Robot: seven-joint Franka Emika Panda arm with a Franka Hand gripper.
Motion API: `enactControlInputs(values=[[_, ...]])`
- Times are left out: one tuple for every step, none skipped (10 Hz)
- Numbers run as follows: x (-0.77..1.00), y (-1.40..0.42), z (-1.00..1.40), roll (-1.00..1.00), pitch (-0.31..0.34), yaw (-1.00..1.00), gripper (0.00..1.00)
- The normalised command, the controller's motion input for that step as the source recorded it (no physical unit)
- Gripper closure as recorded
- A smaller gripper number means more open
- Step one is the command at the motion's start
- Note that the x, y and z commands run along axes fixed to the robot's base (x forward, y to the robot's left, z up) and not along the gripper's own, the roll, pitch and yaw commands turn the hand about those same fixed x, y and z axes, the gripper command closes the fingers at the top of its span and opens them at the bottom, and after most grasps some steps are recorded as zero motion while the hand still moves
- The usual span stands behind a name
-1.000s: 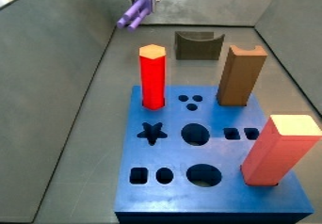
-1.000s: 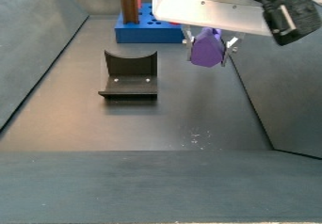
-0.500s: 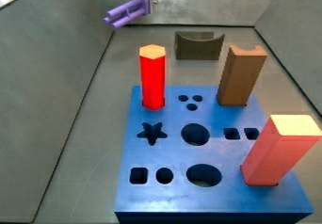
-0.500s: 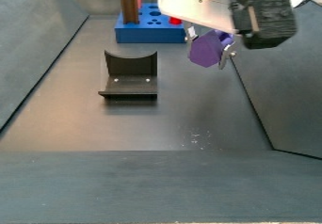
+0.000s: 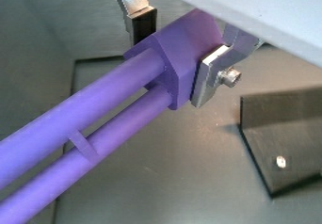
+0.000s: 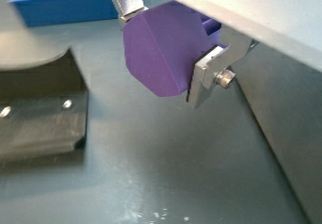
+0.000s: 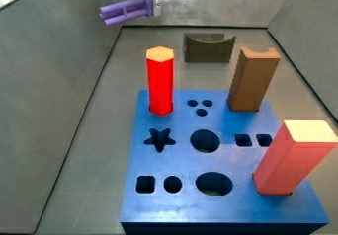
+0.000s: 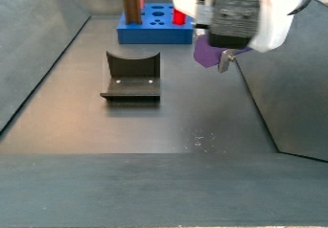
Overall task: Pick up the 3 prong object. Move up. Rotate the 3 prong object. Place the 3 prong object on the fixture. Regrasp the 3 prong object. Move to above the board. Insert the 3 prong object.
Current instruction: Rotate the 3 prong object.
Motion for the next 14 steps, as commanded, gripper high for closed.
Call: enactControlInputs(values=[[0.03,0.02,-0.03,0.00,-0.005,-1.00,1.00],[0.03,0.02,-0.03,0.00,-0.005,-1.00,1.00],[0.03,0.02,-0.03,0.00,-0.006,-1.00,1.00],[0.03,0.02,-0.03,0.00,-0.006,-1.00,1.00],[0.03,0.02,-0.03,0.00,-0.006,-1.00,1.00],[0.03,0.02,-0.03,0.00,-0.006,-1.00,1.00],[0.03,0.02,-0.03,0.00,-0.006,-1.00,1.00],[0.03,0.02,-0.03,0.00,-0.007,-1.00,1.00],[0.03,0.02,-0.03,0.00,-0.007,-1.00,1.00],[0.03,0.02,-0.03,0.00,-0.007,-1.00,1.00],[0.03,0.02,-0.03,0.00,-0.008,-1.00,1.00],[0.03,0.02,-0.03,0.00,-0.008,-1.00,1.00],[0.03,0.02,-0.03,0.00,-0.008,-1.00,1.00],[0.03,0.02,-0.03,0.00,-0.009,-1.00,1.00]])
